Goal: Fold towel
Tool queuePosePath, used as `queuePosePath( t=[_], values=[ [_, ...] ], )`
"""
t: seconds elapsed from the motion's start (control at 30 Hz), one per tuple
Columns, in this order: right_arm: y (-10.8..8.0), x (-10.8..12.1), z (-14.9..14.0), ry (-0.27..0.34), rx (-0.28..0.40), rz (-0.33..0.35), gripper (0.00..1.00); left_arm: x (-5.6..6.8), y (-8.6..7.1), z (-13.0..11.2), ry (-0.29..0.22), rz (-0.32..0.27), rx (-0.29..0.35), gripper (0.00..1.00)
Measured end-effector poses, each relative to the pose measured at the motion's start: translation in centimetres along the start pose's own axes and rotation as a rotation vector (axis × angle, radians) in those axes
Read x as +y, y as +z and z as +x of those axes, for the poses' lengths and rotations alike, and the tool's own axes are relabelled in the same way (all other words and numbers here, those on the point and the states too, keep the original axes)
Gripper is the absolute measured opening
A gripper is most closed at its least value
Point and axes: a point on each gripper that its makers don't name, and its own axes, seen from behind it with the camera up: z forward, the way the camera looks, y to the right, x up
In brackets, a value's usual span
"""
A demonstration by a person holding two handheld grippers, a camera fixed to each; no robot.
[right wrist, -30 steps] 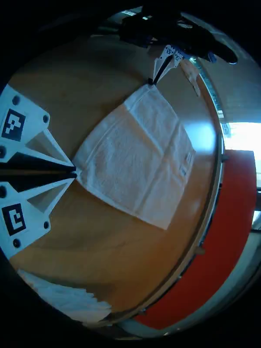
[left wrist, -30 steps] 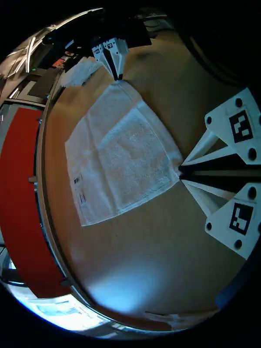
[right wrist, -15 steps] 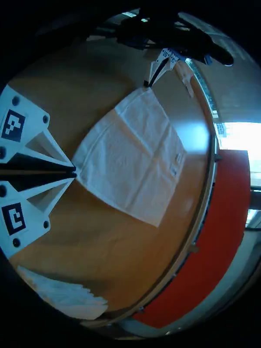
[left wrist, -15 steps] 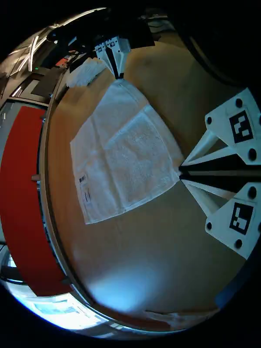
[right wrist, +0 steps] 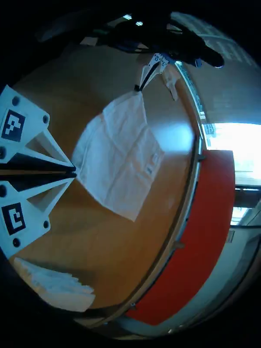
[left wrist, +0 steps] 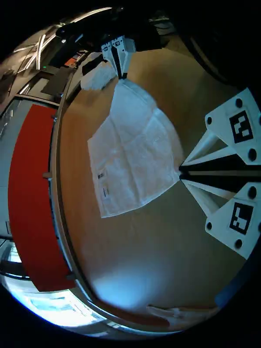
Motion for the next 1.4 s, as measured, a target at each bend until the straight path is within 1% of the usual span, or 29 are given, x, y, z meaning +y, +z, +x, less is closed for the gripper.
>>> queuePosePath(
  t=[0.17,0.37,0.47,0.67,0.87,1.07,1.17,1.27,1.4],
  values=[
    [-1.4,-0.2,2.0,0.018,0.044,0.002,0.02,0.1,-1.5,1.3,-0.016,-0.006,0.025,0.06],
    [-3.4,-0.4,3.2,0.022,0.065,0.007,0.02,0.1,-3.0,1.9,-0.022,-0.004,0.035,0.06],
    [-4.3,-0.5,3.6,0.028,0.071,0.009,0.02,0.4,-3.6,2.0,-0.034,-0.008,0.036,0.05],
    [-5.9,-0.7,4.2,0.056,0.084,0.010,0.02,1.2,-5.2,2.3,-0.078,-0.025,0.042,0.05],
    [-7.1,-1.0,4.1,0.070,0.079,0.016,0.02,2.0,-6.6,2.1,-0.096,-0.038,0.035,0.05],
    [-7.5,-1.1,3.7,0.065,0.066,0.023,0.02,2.7,-7.2,1.7,-0.099,-0.047,0.028,0.05],
    [-7.4,-1.1,3.6,0.061,0.061,0.028,0.02,2.7,-7.1,1.5,-0.109,-0.047,0.027,0.05],
    [-7.2,-1.0,3.6,0.055,0.058,0.030,0.02,2.6,-6.8,1.5,-0.116,-0.046,0.026,0.05],
    [-6.7,-0.7,3.9,0.046,0.056,0.030,0.02,2.3,-6.5,2.1,-0.120,-0.042,0.033,0.05]
  ],
)
